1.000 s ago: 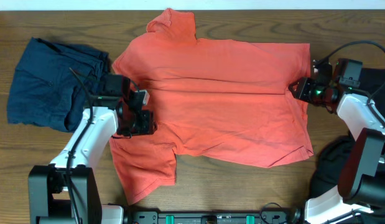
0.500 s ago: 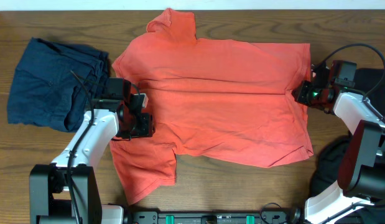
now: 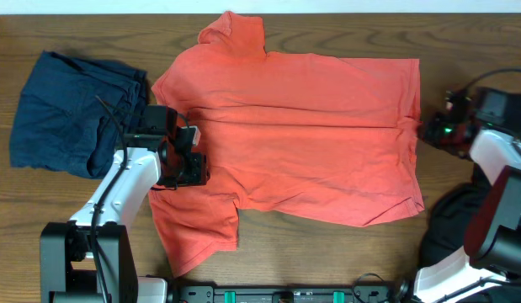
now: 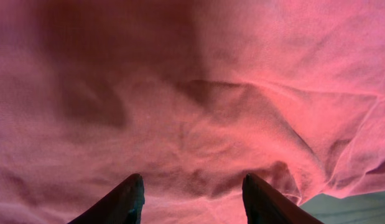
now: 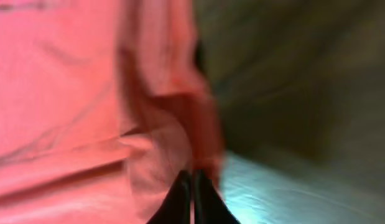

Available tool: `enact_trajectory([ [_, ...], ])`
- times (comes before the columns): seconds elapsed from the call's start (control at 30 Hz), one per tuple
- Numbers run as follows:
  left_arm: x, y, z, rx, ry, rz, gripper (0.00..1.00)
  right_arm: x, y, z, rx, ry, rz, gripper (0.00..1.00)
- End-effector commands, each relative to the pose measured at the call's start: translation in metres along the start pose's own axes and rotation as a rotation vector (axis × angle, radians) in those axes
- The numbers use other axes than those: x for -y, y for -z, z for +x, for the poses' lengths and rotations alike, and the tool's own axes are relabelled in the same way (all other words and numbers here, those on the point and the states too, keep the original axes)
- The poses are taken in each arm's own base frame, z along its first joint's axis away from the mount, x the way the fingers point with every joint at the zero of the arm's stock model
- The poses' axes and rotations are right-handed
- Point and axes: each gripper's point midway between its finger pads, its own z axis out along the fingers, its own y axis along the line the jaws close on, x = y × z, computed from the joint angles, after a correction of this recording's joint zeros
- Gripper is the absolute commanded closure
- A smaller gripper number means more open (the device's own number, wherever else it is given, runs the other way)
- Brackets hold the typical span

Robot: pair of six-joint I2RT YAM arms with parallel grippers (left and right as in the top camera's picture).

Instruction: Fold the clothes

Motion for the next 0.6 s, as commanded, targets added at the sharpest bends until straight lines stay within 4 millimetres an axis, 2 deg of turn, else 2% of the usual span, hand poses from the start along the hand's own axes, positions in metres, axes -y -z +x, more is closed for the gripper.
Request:
enact_trajectory([
  [0.0, -0.002, -0.002, 0.001, -0.004, -0.008, -0.01, 0.47, -0.001, 0.013, -0.011, 0.034, -0.018, -0.004, 0.81],
  [0.03, -0.002, -0.002, 0.001, -0.004, -0.009, -0.01, 0.47, 0.005, 0.014, -0.011, 0.035, -0.025, 0.017, 0.71],
  [0.13, -0.002, -0.002, 0.001, -0.005, -0.008, -0.01, 0.47, 0.013, 0.016, -0.014, 0.047, -0.051, 0.036, 0.69],
  [0.23, -0.002, -0.002, 0.001, -0.004, -0.008, -0.009, 0.48, 0.003, 0.016, -0.018, 0.058, -0.031, -0.025, 0.57],
  [0.27, -0.002, -0.002, 0.001, -0.004, -0.008, -0.009, 0.47, -0.007, 0.017, -0.02, 0.061, 0.004, -0.076, 0.58],
  [0.3, -0.002, -0.002, 0.001, -0.004, -0.005, -0.008, 0.48, -0.017, 0.017, -0.021, 0.064, 0.041, -0.126, 0.64],
  [0.37, 0.0, -0.002, 0.001, -0.004, -0.005, -0.002, 0.48, -0.027, 0.017, -0.023, 0.074, 0.075, -0.158, 0.71],
  [0.47, 0.0, -0.001, 0.004, -0.014, -0.002, -0.003, 0.48, -0.024, 0.014, -0.019, 0.064, 0.074, -0.122, 0.69],
  [0.57, 0.0, 0.002, 0.009, -0.035, 0.004, -0.004, 0.48, -0.019, 0.012, -0.011, 0.03, 0.053, -0.083, 0.83],
])
